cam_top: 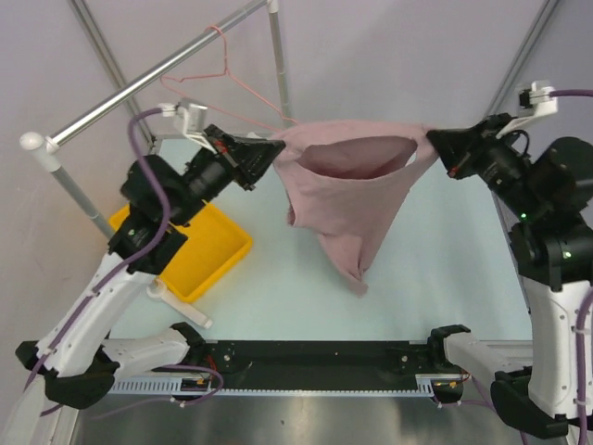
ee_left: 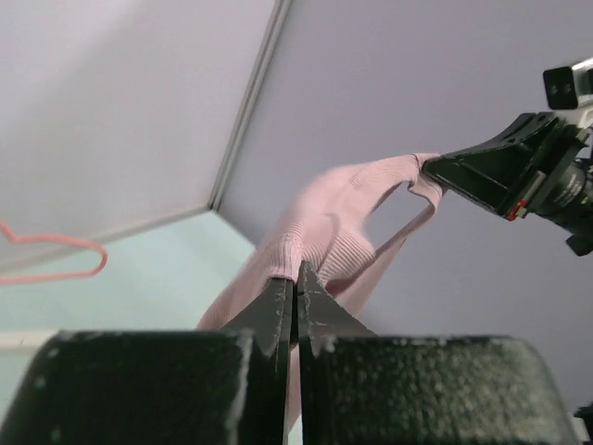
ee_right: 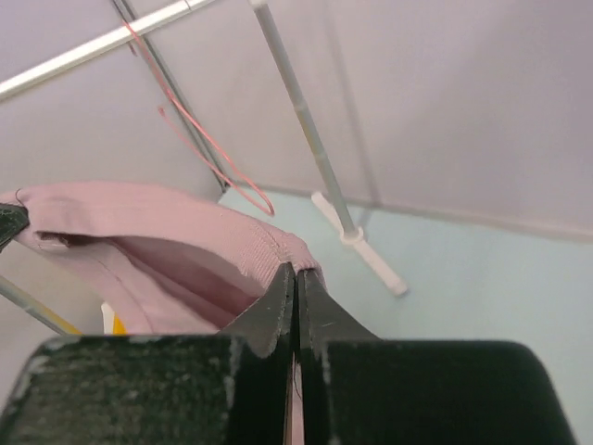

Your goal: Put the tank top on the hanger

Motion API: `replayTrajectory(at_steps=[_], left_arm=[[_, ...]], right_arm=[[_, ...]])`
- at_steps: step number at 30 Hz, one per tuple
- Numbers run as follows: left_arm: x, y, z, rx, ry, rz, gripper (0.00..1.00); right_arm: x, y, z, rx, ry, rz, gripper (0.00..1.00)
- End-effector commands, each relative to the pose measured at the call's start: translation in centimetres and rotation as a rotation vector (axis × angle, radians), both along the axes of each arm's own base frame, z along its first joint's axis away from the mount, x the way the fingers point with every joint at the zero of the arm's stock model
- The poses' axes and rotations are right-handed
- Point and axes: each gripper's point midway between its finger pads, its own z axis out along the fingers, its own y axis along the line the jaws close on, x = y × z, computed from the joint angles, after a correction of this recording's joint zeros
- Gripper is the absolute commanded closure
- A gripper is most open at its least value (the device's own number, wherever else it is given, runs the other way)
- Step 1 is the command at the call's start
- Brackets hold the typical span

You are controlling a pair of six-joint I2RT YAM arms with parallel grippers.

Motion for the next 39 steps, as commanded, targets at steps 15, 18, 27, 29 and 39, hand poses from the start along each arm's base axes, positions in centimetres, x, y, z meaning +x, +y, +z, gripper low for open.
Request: replayTrajectory(at_steps=[15,18,27,29,39], left_arm=[[-4.2,0.5,6.7,-0.04,-0.047,-0.138,0.95],[-2.0,-2.2,4.0,0.001,0.016,-0.18,0.96],[7.6,-9.0,-1.4,0.151,0.135,-0.184,0.97],[10.0,-11.0,-0.7,0.149,0.124,-0.217,0.99],[15.0,-10.6,8.2,-0.061,-0.146,-0.298,1.0]], right_arm=[[-4.7,-0.6,7.6,0.036,-0.171,0.011,1.0],[-1.1,-0.8,3.2,0.023,-0.057,-0.037,1.0],[7.9,-5.8,-2.4,0.048,0.072,-0.192,1.0],[10.4,-6.5,-2.7,0.077,0.086,-0.16,1.0],[13.0,-11.5,5.4,0.093,-0.105,-0.163,1.0]])
